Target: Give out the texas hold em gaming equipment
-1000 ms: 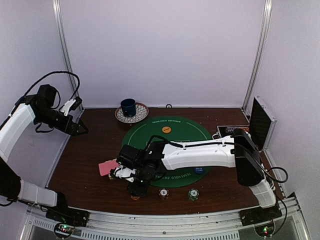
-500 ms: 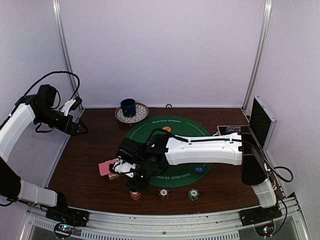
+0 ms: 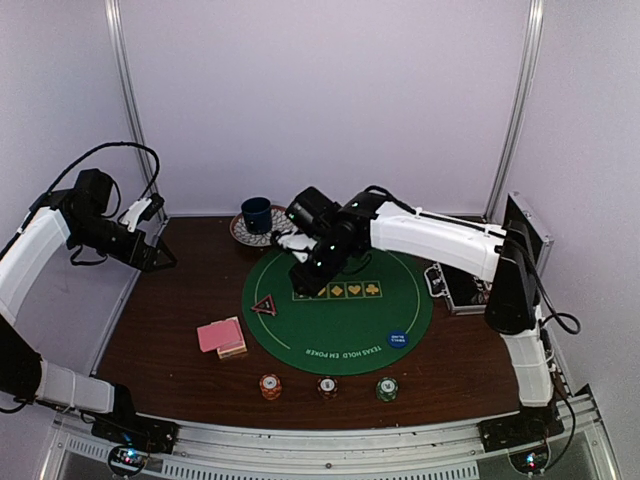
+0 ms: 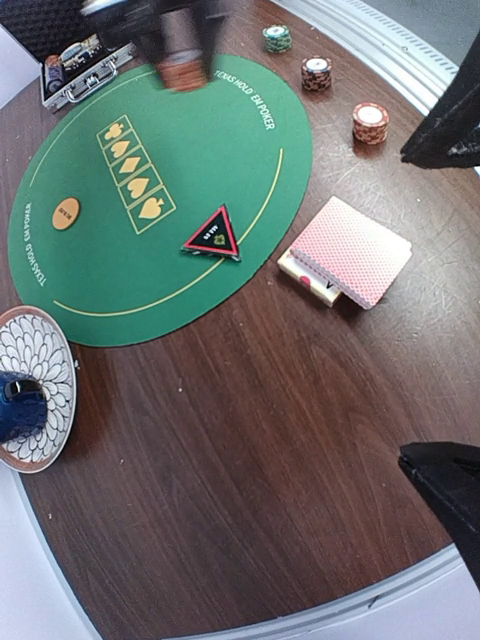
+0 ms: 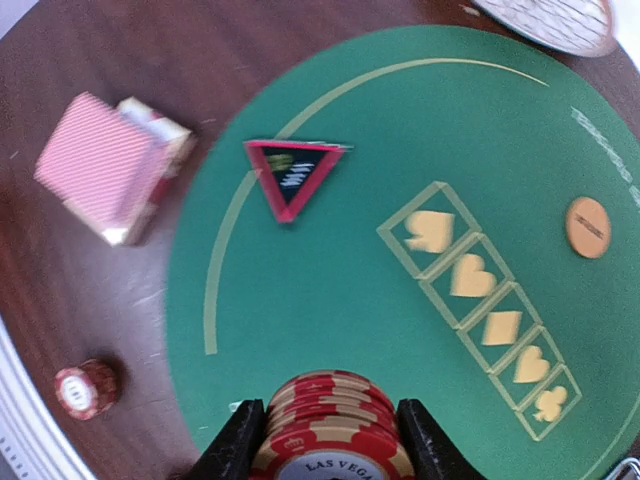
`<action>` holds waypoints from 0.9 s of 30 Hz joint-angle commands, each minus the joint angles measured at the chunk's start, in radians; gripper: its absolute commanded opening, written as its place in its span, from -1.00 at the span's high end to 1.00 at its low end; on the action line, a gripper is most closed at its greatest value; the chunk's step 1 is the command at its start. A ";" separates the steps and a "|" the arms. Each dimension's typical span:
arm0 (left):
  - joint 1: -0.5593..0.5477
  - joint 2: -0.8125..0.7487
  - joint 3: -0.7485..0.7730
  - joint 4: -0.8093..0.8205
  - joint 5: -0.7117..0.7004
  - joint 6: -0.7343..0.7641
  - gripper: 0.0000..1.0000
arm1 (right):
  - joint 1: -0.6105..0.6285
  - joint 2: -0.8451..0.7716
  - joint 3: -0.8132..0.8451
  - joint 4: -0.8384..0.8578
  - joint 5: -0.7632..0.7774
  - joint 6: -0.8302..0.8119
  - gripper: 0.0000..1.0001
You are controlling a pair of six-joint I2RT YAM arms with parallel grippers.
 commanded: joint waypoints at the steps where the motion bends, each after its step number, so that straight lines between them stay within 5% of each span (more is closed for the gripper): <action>1: 0.005 -0.022 0.025 -0.003 0.014 0.020 -0.95 | -0.150 0.060 0.078 -0.025 0.093 0.038 1.00; 11: 0.005 -0.020 0.025 -0.003 0.024 0.027 -0.95 | -0.346 0.337 0.335 -0.069 0.151 0.041 1.00; 20: 0.005 -0.010 0.027 -0.003 0.035 0.030 -0.95 | -0.402 0.424 0.383 -0.037 0.124 0.054 0.89; 27: 0.005 -0.003 0.024 -0.003 0.031 0.033 -0.95 | -0.411 0.464 0.404 -0.035 0.122 0.057 -0.08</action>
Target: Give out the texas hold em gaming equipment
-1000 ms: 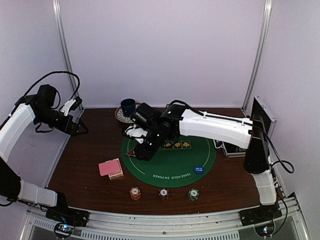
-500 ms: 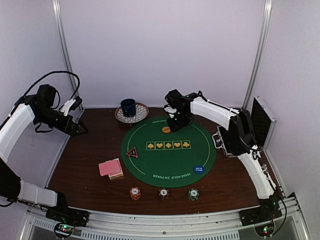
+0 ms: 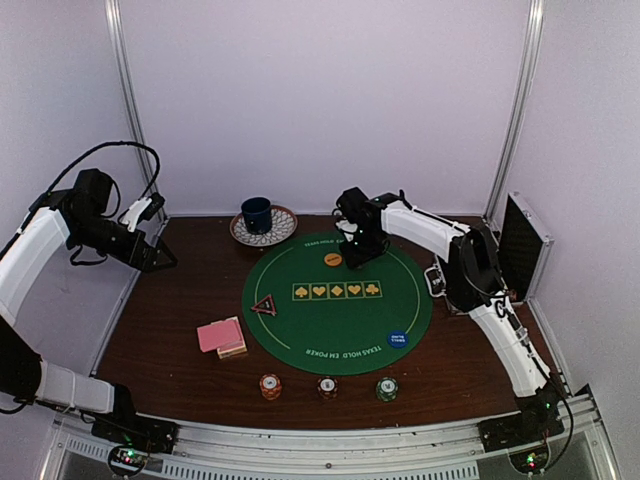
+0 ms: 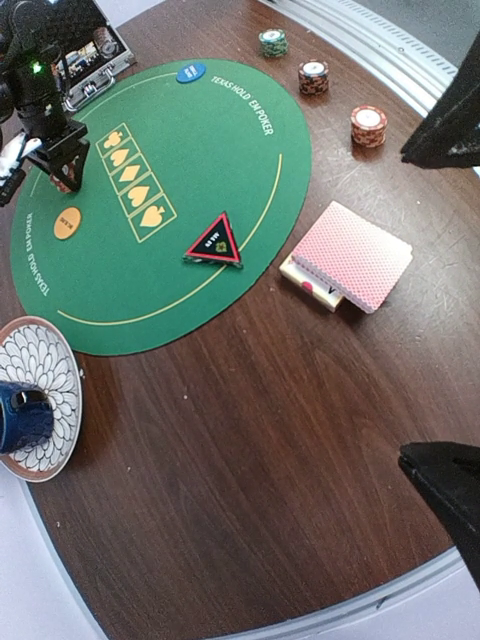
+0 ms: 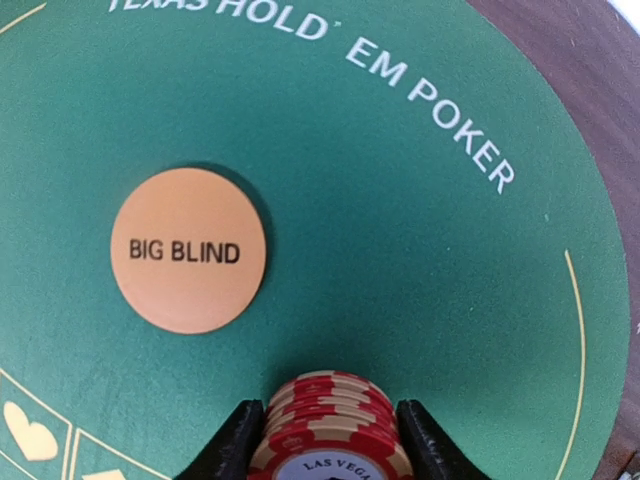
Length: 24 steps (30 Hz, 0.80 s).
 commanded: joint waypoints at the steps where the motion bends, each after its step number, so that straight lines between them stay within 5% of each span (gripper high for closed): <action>1: 0.005 0.001 0.023 -0.001 0.012 0.016 -0.95 | -0.008 0.025 0.034 0.020 -0.005 0.014 -0.18; 5: 0.005 0.001 0.022 -0.002 0.010 0.016 -0.95 | -0.008 0.011 0.054 0.022 -0.016 0.009 -0.47; 14: 0.005 -0.005 0.027 -0.001 0.003 0.015 -0.95 | 0.016 -0.148 0.036 0.034 -0.020 0.016 -0.50; 24: 0.005 -0.004 0.022 -0.001 -0.001 0.016 -0.95 | 0.302 -0.508 -0.387 0.153 0.023 -0.001 -0.67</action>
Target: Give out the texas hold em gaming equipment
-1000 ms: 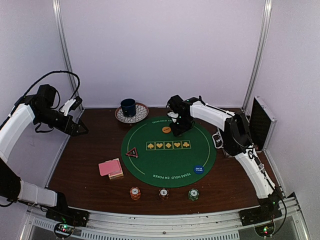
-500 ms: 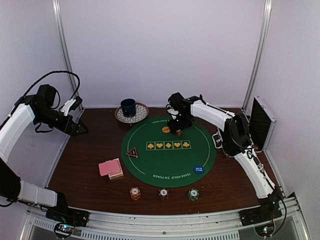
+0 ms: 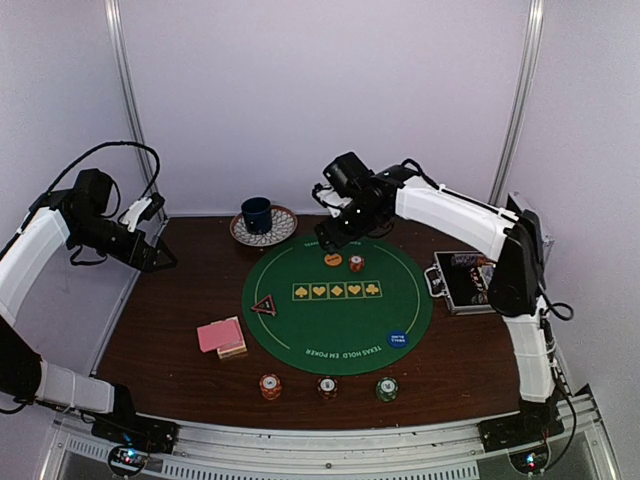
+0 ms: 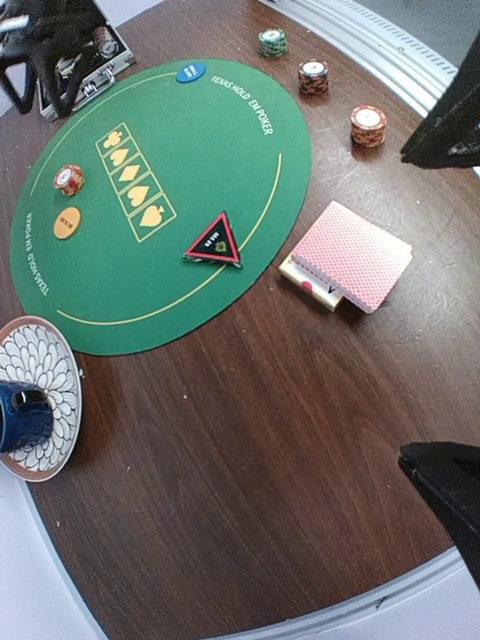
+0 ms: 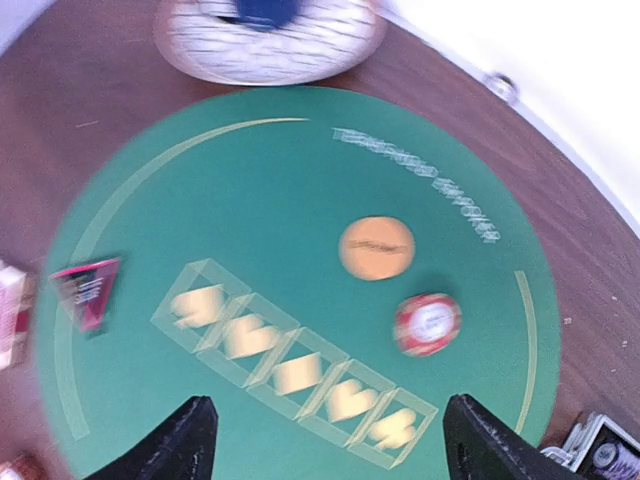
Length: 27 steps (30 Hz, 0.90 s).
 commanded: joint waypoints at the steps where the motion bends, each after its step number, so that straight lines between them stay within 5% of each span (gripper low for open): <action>1: 0.006 -0.006 0.020 -0.001 0.000 0.018 -0.95 | 0.187 -0.138 -0.168 0.074 0.008 0.007 -0.69; 12: 0.005 -0.013 0.011 -0.002 0.008 0.027 -0.95 | 0.497 -0.069 -0.221 0.044 -0.179 -0.022 -0.90; 27: 0.006 -0.027 0.015 -0.024 0.016 0.029 -0.95 | 0.525 0.072 -0.177 0.014 -0.247 -0.097 -0.66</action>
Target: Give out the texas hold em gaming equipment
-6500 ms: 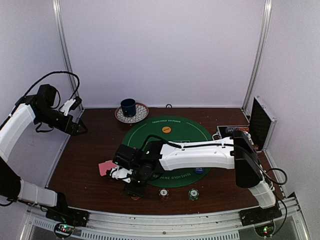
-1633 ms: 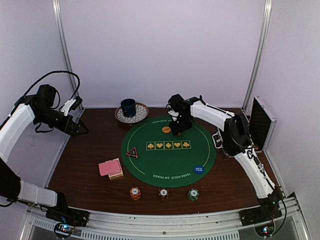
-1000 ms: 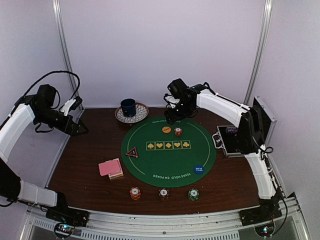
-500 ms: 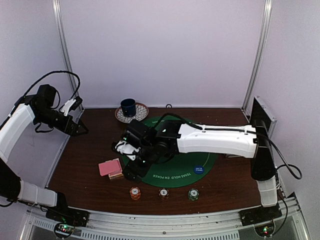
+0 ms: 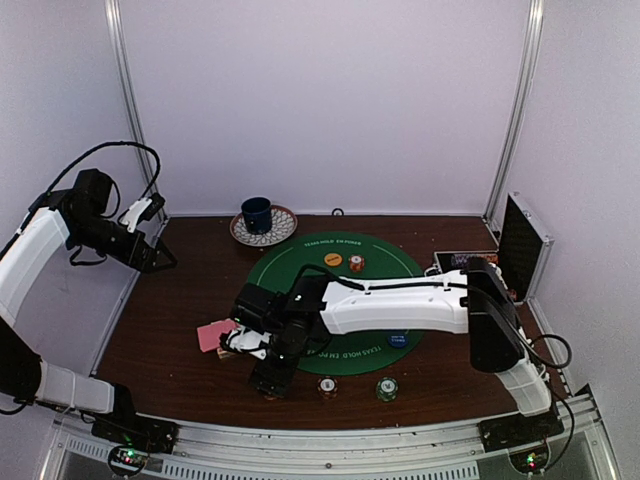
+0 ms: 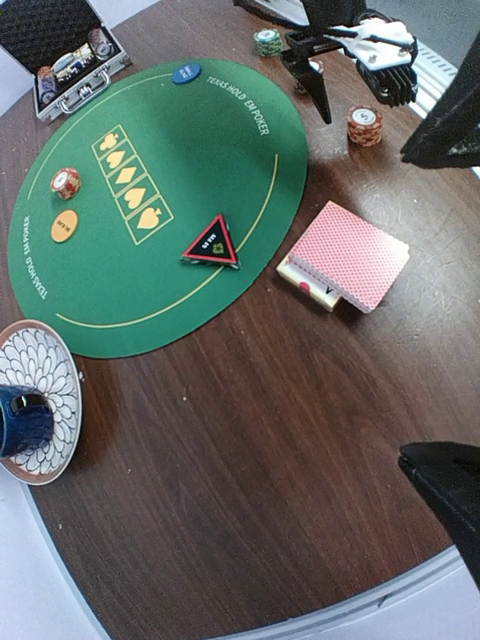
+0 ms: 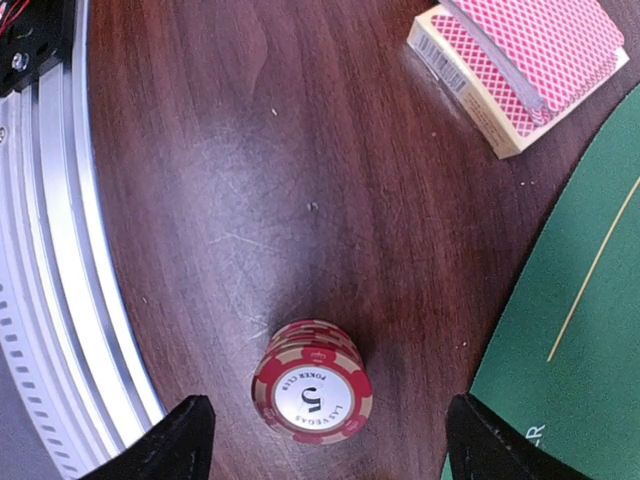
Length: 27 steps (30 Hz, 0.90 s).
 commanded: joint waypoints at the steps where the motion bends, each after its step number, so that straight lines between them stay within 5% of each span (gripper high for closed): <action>1: 0.006 -0.026 0.017 -0.020 0.014 0.015 -0.95 | -0.001 0.027 0.038 -0.002 -0.028 -0.015 -0.64; 13: 0.005 -0.026 0.032 -0.028 0.020 0.015 -0.95 | -0.002 0.087 0.053 0.007 -0.022 -0.021 -0.44; 27: 0.005 -0.024 0.034 -0.029 0.016 0.015 -0.95 | -0.002 0.088 0.049 0.019 -0.029 -0.019 0.13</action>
